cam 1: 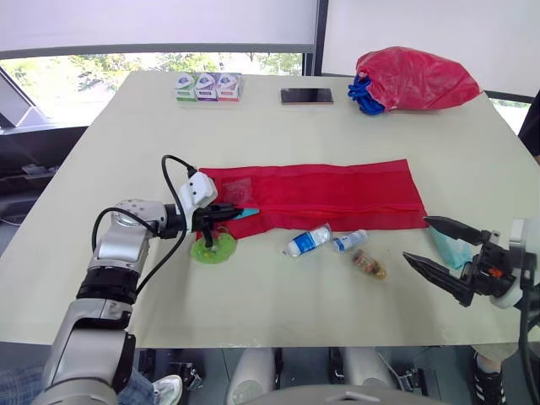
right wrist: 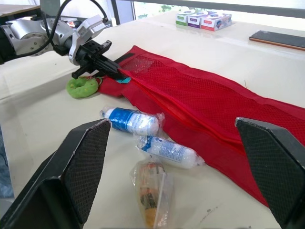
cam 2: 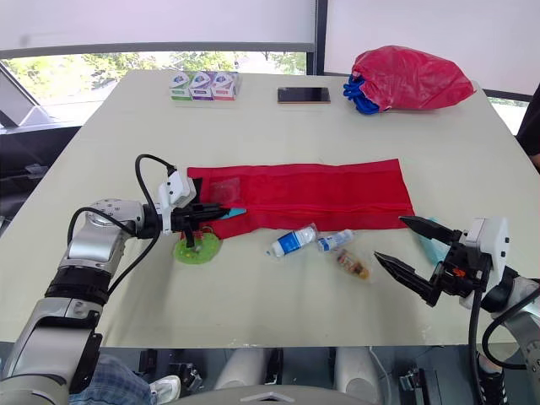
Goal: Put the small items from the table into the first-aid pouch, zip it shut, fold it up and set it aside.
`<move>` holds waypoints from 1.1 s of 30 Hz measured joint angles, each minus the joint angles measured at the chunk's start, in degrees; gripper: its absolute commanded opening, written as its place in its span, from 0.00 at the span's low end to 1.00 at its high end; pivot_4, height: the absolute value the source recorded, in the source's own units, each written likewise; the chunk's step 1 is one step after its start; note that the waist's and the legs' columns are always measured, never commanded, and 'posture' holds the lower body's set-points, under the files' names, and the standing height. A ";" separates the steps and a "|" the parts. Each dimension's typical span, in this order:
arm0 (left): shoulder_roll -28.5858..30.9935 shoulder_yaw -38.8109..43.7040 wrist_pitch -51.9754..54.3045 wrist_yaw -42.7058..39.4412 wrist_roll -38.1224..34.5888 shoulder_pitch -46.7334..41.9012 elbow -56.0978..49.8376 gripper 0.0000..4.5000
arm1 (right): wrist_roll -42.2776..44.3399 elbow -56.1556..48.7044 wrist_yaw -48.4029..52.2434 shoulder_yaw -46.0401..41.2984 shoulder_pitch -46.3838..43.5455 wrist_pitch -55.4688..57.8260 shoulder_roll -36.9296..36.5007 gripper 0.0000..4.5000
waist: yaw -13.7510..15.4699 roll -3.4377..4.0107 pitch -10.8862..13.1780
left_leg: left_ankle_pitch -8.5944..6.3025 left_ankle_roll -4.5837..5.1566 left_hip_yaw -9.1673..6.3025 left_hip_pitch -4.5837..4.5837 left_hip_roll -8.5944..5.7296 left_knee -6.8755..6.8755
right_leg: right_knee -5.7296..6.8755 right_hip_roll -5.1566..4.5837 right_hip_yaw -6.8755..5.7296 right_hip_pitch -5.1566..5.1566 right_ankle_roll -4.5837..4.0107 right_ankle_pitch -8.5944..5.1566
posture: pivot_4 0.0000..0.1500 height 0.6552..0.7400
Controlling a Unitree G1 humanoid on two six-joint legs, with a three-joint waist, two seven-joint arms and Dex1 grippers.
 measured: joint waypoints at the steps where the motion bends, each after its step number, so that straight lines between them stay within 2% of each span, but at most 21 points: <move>1: 0.04 0.00 0.24 -0.06 0.01 0.00 -0.13 0.22 | -0.10 -0.18 -0.25 0.53 0.00 -0.03 0.00 1.00 | 0.04 0.00 0.00 | 0.00 0.00 0.00 -0.01 -0.01 0.00 | 0.00 0.00 0.00 0.00 0.00 0.00 | 1.00 1.00; 2: 0.18 0.00 0.36 -0.13 0.01 -0.01 -0.36 0.33 | -0.18 -0.59 -0.57 1.02 0.01 -0.04 0.01 1.00 | 0.08 -0.01 0.01 | 0.00 0.00 0.00 -0.02 -0.01 0.00 | -0.01 -0.01 0.00 -0.01 0.00 0.00 | 1.00 1.00; 3: 0.35 0.00 0.39 -0.19 0.02 -0.01 -0.55 0.38 | -0.20 -0.91 -0.74 1.26 0.01 -0.05 0.01 1.00 | 0.10 -0.01 0.01 | 0.00 0.00 0.00 -0.03 -0.01 0.00 | -0.01 -0.01 0.00 -0.01 0.00 0.00 | 1.00 1.00; 4: 0.84 0.01 0.65 -0.60 -0.01 -0.10 -1.16 0.49 | -0.18 -1.46 -1.02 1.73 0.02 -0.12 0.00 1.00 | 0.14 -0.01 0.01 | 0.00 0.00 -0.01 -0.03 -0.01 0.00 | -0.02 -0.01 0.00 -0.01 0.00 0.00 | 1.00 1.00; 6: 2.22 0.37 2.09 -1.59 -0.35 -0.45 -2.34 0.63 | -0.13 -2.08 -1.46 1.94 0.15 -0.14 0.01 1.00 | 0.19 -0.03 0.02 | 0.00 0.00 0.00 -0.04 -0.01 0.00 | -0.02 -0.01 0.00 -0.01 0.00 0.00 | 1.00 1.00; 7: 2.74 0.78 2.74 -1.92 -0.73 -0.52 -3.00 0.74 | -0.08 -2.29 -1.74 1.95 0.20 -0.14 0.00 1.00 | 0.19 -0.04 0.02 | 0.00 0.00 0.00 -0.03 -0.01 0.00 | -0.02 -0.01 0.00 0.00 0.00 0.00 | 1.00 1.00; 9: 4.08 1.38 4.65 -3.25 -2.20 -0.51 -5.30 0.88 | 0.02 -3.02 -2.45 2.02 0.15 -0.04 0.00 1.00 | 0.18 -0.04 0.03 | 0.00 0.00 -0.01 -0.04 0.00 0.01 | -0.02 -0.01 0.00 -0.01 -0.01 -0.01 | 1.00 1.00; 10: 4.53 1.94 6.07 -3.91 -2.93 -0.50 -7.26 0.98 | 0.06 -3.47 -2.97 2.35 -0.05 0.04 0.01 1.00 | 0.18 -0.05 0.03 | 0.00 0.00 0.00 -0.03 0.00 0.01 | -0.02 -0.01 0.00 0.00 -0.01 -0.01 | 1.00 1.00; 13: 3.32 2.06 7.96 -3.66 -4.11 -1.57 -11.69 1.00 | -0.01 -3.69 -3.99 4.01 -0.67 0.09 0.02 1.00 | 0.60 -0.04 0.03 | 0.00 0.00 0.00 -0.03 -0.02 0.05 | -0.02 -0.02 0.00 0.01 -0.01 -0.01 | 1.00 1.00; 19: -6.27 -4.93 5.56 0.89 0.48 -5.68 -10.10 1.00 | -1.86 -3.26 -5.31 7.27 -2.51 -0.35 0.04 1.00 | 1.38 -0.07 0.03 | 0.00 0.01 -0.05 -0.12 -0.19 0.23 | 0.01 0.00 0.00 0.04 0.00 0.00 | 1.00 1.00; 25: -11.40 -9.63 -2.77 4.79 7.95 -12.54 2.09 1.00 | -2.82 -3.09 -7.19 8.69 -3.22 -0.54 0.22 1.00 | 1.21 -0.09 0.04 | 0.00 0.01 -0.07 -0.10 -0.21 0.24 | 0.05 0.12 0.01 0.03 -0.01 0.01 | 1.00 1.00; 26: -12.43 -11.10 -6.25 5.92 10.33 -14.93 6.96 1.00 | -3.19 -3.09 -7.75 8.99 -3.39 -0.71 0.34 1.00 | 1.30 -0.09 0.04 | 0.00 0.01 -0.09 -0.12 -0.22 0.24 | 0.05 0.13 0.01 0.03 -0.01 0.01 | 1.00 1.00; 33: -14.43 -13.14 -16.79 4.74 14.38 -19.26 16.98 1.00 | -4.33 -3.18 -9.89 9.47 -2.83 -1.23 0.88 1.00 | 1.29 -0.10 0.04 | -0.01 0.01 -0.06 -0.13 -0.21 0.24 | 0.04 0.13 0.03 0.03 -0.01 0.01 | 1.00 1.00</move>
